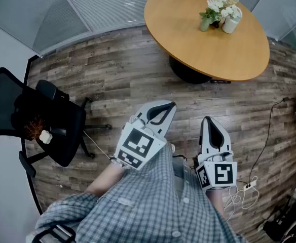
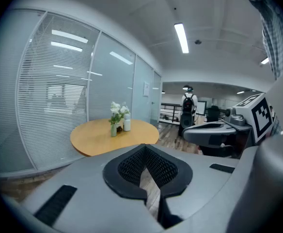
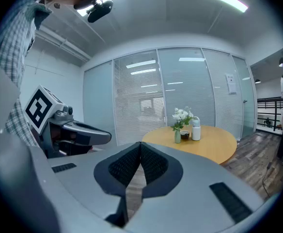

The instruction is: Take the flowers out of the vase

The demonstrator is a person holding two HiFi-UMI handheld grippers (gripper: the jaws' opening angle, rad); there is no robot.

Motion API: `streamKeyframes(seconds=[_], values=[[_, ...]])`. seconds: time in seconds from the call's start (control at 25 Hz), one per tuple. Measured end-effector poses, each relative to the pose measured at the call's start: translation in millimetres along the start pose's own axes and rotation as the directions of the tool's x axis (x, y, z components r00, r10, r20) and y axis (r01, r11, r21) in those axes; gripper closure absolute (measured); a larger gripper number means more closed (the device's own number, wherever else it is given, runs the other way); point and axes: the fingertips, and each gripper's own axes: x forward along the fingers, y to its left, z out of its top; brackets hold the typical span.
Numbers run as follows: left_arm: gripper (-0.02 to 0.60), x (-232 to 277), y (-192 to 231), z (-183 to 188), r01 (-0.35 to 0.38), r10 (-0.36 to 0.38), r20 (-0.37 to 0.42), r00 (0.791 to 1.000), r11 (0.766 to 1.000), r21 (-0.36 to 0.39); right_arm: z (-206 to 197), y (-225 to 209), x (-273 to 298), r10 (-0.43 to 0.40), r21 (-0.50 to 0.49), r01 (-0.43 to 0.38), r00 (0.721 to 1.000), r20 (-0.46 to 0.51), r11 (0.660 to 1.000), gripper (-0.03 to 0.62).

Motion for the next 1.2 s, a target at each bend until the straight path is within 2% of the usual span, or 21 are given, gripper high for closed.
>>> streamKeyframes(seconds=[0.44,0.84,1.2], values=[[0.574,2.5,-6.8,3.6,-0.053,0.053,0.017,0.998,0.998,-0.019,1.9,-13.1,-8.5,0.049,0.027,-0.050,0.998,0.034,0.998,0.583],[0.574,1.2,-29.3,6.6,-0.115,0.119,0.067,0.991,0.992,-0.056,-9.5,-27.2,-22.3,0.089,-0.006,-0.089,0.995,0.041,0.996,0.583],[0.574,-2.9,-44.2,-0.2,-0.159,0.161,0.056,0.985,0.986,-0.043,-14.0,-49.1,-28.0,0.069,0.020,-0.071,0.996,0.063,0.997,0.583]])
